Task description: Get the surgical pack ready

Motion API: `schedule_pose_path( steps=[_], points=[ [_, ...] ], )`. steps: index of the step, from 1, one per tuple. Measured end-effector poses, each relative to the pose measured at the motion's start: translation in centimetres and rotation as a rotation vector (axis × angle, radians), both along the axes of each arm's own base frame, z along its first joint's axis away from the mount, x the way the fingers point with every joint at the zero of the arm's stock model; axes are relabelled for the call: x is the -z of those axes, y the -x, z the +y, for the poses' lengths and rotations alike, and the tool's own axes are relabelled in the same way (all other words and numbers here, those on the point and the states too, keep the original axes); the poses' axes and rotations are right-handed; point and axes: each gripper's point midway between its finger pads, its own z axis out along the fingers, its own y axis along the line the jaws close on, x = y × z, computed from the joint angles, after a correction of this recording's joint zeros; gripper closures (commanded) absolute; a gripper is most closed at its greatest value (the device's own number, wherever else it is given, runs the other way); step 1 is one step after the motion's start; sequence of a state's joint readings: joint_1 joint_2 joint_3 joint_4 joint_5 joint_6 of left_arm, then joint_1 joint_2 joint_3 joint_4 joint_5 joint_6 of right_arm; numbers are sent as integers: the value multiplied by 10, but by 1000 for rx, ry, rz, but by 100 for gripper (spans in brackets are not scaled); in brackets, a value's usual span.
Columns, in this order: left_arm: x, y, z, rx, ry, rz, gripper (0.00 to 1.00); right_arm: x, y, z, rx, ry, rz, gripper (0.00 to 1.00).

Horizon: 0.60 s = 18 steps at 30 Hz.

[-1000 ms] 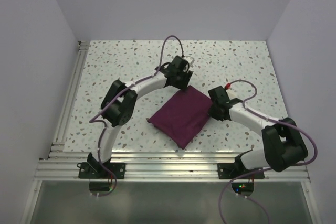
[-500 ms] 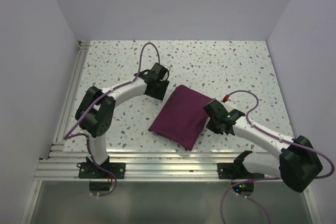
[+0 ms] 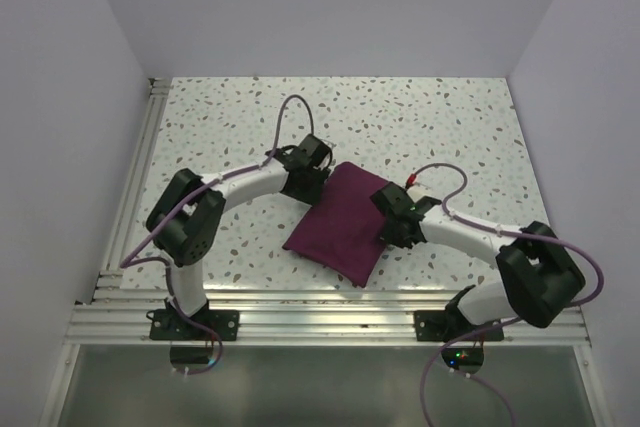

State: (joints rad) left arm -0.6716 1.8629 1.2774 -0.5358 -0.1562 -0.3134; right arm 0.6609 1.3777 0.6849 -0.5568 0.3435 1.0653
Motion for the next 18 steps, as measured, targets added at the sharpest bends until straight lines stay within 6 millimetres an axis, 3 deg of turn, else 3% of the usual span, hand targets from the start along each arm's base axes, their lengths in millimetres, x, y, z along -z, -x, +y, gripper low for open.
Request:
schedule_pose_path(
  steps=[4, 12, 14, 18],
  points=[
    [3, 4, -32, 49, -2, -2, 44, -5, -15, 16, -26, 10, -1, 100],
    [3, -13, -35, -24, 26, -8, 45, 1, -27, 10, -13, 44, 36, 100],
    [3, -25, -34, -44, 31, -6, 45, 0, -39, 10, -9, 51, 43, 100],
    [2, -73, -40, -96, 72, -37, 45, -1, -78, 9, 35, 23, 27, 100]
  ],
)
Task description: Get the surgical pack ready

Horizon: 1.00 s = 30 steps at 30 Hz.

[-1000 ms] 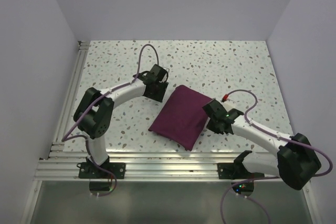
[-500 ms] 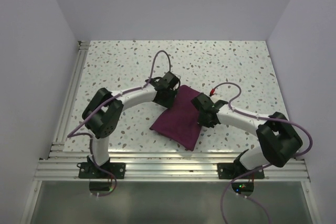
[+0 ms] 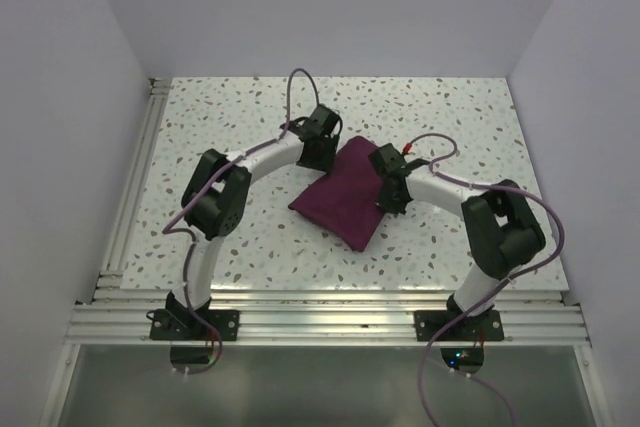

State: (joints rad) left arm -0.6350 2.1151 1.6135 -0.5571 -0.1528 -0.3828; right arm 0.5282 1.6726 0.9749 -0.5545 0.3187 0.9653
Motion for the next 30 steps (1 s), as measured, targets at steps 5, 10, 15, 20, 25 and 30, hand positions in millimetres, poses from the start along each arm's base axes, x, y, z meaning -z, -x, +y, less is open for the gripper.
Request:
schedule_pose_path(
  steps=[5, 10, 15, 20, 25, 30],
  points=[
    [-4, -56, -15, -39, 40, -69, 41, -5, -43, -8, 43, -5, -40, 94],
    [3, -54, 5, -71, 12, -71, 36, -14, -43, -7, 31, -19, -78, 90],
    [7, -28, 49, -108, -50, -14, 36, -27, -22, -13, 41, -44, -108, 92],
    [-6, -21, 73, -112, -68, -15, 38, -34, 2, -21, 57, -66, -126, 94],
    [-12, -5, 80, -91, -68, -9, 39, -32, 20, -13, 24, -67, -105, 96],
    [1, 21, 88, -71, -85, 44, 41, -18, 37, -8, 8, -61, -64, 96]
  ],
)
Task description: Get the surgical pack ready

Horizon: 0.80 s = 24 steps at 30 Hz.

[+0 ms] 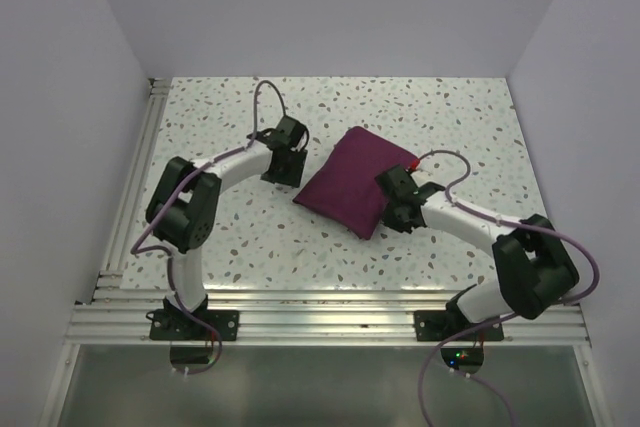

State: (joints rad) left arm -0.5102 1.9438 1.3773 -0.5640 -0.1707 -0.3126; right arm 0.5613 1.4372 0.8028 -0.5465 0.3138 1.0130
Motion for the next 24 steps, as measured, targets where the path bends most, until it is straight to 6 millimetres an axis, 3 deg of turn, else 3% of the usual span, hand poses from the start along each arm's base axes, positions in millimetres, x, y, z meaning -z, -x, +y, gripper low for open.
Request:
schedule_pose_path(
  steps=[4, 8, 15, 24],
  points=[
    [7, 11, -7, 25, -1, 25, 42, 10, 3, 20, -33, -5, 34, 98],
    [6, 24, -40, 97, 9, 20, 42, 14, -7, 50, -70, -3, 51, 98],
    [6, 24, -40, 100, 8, 18, 41, 15, -3, 49, -46, 3, 62, 98],
    [14, 39, -12, 53, -7, 44, 41, 14, 27, 30, -17, -27, 47, 98]
  ],
)
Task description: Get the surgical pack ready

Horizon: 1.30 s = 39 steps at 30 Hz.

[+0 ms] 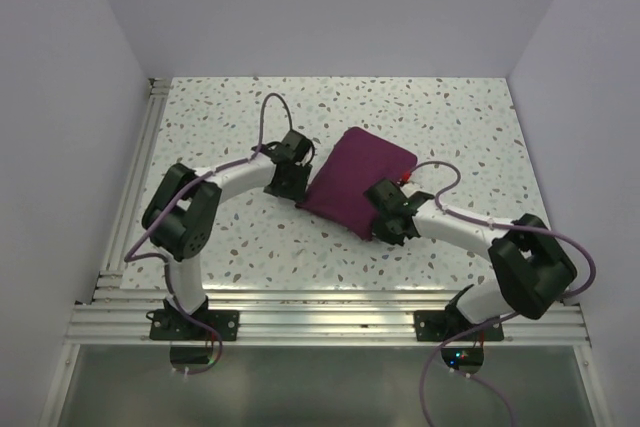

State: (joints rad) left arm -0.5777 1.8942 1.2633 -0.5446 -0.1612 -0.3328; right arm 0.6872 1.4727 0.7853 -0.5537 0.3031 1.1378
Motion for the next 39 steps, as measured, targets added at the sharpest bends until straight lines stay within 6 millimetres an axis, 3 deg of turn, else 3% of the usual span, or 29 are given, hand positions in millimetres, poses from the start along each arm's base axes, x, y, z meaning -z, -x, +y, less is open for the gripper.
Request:
schedule_pose_path(
  steps=[6, 17, 23, 30, 35, 39],
  points=[
    [-5, 8, 12, -14, -17, -5, 41, 1, 18, -15, 7, 2, 5, 98],
    [-3, 19, 18, -21, -19, 14, 41, -3, 21, -13, -2, -14, -1, 98],
    [-5, 20, 5, -8, 15, 24, 41, 2, 16, 3, -33, -4, 20, 98],
    [-10, 22, -33, 72, 17, -3, 42, 1, 3, 31, -68, 2, 22, 99],
    [-9, 22, -32, 64, 5, -9, 42, 5, 5, 29, -61, 17, 38, 98],
    [-5, 19, -12, 20, 1, 7, 41, 0, 6, 30, -58, -1, 20, 97]
  ],
)
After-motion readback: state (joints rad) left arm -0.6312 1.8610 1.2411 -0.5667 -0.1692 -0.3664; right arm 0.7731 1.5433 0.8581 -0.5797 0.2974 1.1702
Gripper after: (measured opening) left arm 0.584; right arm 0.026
